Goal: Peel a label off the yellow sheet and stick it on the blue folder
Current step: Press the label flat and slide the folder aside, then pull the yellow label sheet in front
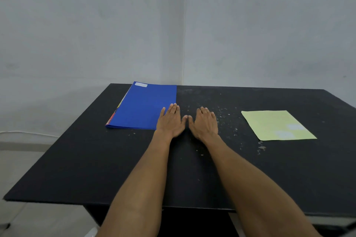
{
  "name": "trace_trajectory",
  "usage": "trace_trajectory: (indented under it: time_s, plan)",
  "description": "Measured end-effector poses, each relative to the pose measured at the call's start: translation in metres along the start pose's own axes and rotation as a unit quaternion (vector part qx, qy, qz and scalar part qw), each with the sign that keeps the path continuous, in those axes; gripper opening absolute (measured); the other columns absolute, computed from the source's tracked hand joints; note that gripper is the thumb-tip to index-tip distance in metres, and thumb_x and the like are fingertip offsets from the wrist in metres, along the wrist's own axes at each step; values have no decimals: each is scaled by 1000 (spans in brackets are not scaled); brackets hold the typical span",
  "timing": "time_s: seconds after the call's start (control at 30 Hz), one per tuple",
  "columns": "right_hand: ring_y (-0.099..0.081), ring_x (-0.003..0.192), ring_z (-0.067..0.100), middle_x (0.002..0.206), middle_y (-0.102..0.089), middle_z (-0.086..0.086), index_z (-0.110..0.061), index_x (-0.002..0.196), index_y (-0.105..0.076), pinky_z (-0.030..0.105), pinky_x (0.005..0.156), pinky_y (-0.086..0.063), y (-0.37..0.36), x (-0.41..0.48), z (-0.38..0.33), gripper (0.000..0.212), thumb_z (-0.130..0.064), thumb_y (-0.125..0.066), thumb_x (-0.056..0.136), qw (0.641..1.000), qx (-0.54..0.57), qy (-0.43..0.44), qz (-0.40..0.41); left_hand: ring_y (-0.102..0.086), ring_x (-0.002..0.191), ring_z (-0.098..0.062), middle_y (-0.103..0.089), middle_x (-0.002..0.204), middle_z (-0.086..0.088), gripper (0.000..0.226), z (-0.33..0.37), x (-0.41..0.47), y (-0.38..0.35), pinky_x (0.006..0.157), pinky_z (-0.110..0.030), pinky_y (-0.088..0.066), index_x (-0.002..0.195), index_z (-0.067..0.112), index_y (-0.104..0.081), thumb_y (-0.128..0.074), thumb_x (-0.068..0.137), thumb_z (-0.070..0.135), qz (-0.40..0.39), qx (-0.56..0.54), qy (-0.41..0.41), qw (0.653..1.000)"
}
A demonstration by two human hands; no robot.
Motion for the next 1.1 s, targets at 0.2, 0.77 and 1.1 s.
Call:
trace_trajectory:
  time_s: [0.2, 0.77, 1.1]
  plan:
    - [-22, 149, 27, 158, -31, 14, -2, 148, -33, 44, 124, -14, 25, -16, 68, 67, -48, -32, 99, 999, -11, -30, 18, -3, 153, -19, -9, 165, -9, 69, 72, 3, -9, 124, -42, -1, 156, 3, -11, -17, 103, 48, 1, -16, -22, 1000]
    - [-24, 148, 28, 157, -34, 16, -2, 146, -37, 45, 123, -16, 80, -34, 239, 63, -45, -33, 99, 992, -41, -110, 51, -2, 153, -20, -7, 166, -10, 69, 243, 23, -50, 124, -43, -1, 156, 3, -10, -17, 103, 47, -17, -36, -98, 994]
    - [-40, 138, 32, 146, -48, 17, 0, 134, -49, 46, 116, -29, 88, -28, 292, 54, -39, -36, 99, 990, -33, -124, 50, -3, 153, -18, -9, 165, -9, 75, 291, 35, -64, 124, -43, -1, 156, 3, -13, -19, 101, 54, -35, -47, -111, 992]
Point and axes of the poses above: each hand's wrist, its own x-axis towards the middle knuckle, its own y-axis out of the back of the hand, z = x × y, the point moved 9 cm from there along x, towards the middle knuckle
